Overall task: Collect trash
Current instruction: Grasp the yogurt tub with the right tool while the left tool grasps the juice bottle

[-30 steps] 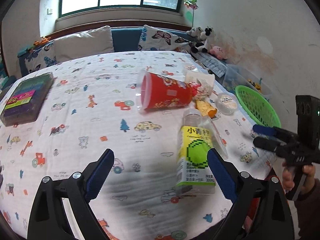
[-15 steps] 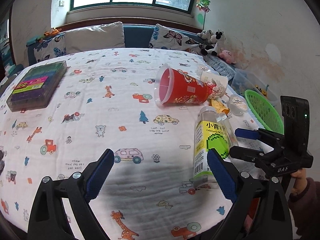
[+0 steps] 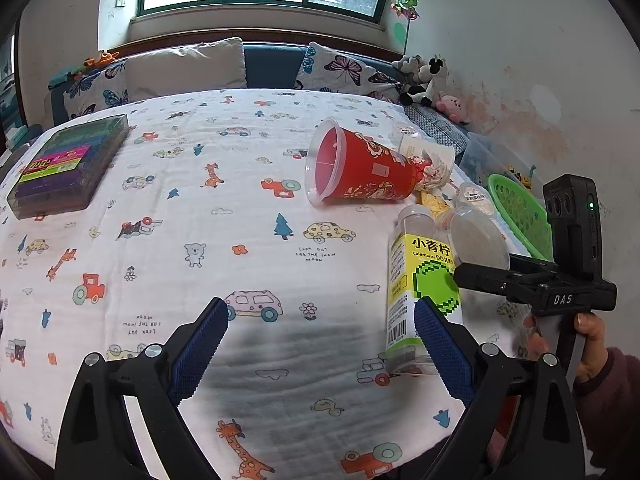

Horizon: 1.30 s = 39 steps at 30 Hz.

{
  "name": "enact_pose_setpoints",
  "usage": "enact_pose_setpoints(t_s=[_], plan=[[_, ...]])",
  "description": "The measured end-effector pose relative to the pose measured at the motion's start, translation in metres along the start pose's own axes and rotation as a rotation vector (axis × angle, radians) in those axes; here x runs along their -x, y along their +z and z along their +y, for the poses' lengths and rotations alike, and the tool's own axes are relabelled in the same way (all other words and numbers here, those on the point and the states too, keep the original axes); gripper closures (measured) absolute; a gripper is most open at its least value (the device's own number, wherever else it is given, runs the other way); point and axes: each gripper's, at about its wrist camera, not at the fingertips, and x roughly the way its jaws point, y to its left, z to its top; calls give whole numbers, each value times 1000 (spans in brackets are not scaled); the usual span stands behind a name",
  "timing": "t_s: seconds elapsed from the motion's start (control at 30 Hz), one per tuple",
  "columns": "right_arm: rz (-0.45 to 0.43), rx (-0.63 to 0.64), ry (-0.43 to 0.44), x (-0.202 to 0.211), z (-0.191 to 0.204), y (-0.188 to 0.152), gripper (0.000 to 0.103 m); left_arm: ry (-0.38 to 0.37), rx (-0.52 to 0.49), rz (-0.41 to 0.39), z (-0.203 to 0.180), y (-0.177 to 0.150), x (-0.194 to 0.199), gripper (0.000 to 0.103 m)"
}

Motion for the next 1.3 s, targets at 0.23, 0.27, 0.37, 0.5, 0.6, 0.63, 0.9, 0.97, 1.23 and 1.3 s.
enact_pose_setpoints(t_s=[0.23,0.27,0.37,0.5,0.6,0.63,0.9,0.97,1.23,1.3], plan=[[1,30,-16,1,5,-4,6,-4,12,6,2,0,-3,12],[1,30,-16,0,5,-4,6,-4,11,7,2,0,-3,12],[-4,43,-29,-1,7,-4,6,-7,12,4,2,0,-3,12],[15,47,-23,-6,8,-5,6,-8,13,3,4,-1,-2,12],[11,36,-11,-7,6,-7,6,-10,16,4,5,-2,-2,12],[5,32,-12,-5,5,-6,6,-8,16,4,4,-2,-2,12],[-13,27,-24,5,2,-3,10,-25,9,8,1,-4,-1,12],[-31,28,-42,10,3,-2,10,-35,-7,5,-3,-4,0,12],[-94,8,-122,47,-9,2,10,-90,-79,22,-35,4,-9,12],[-112,0,-141,58,-13,2,10,-99,-112,36,-48,9,-15,12]])
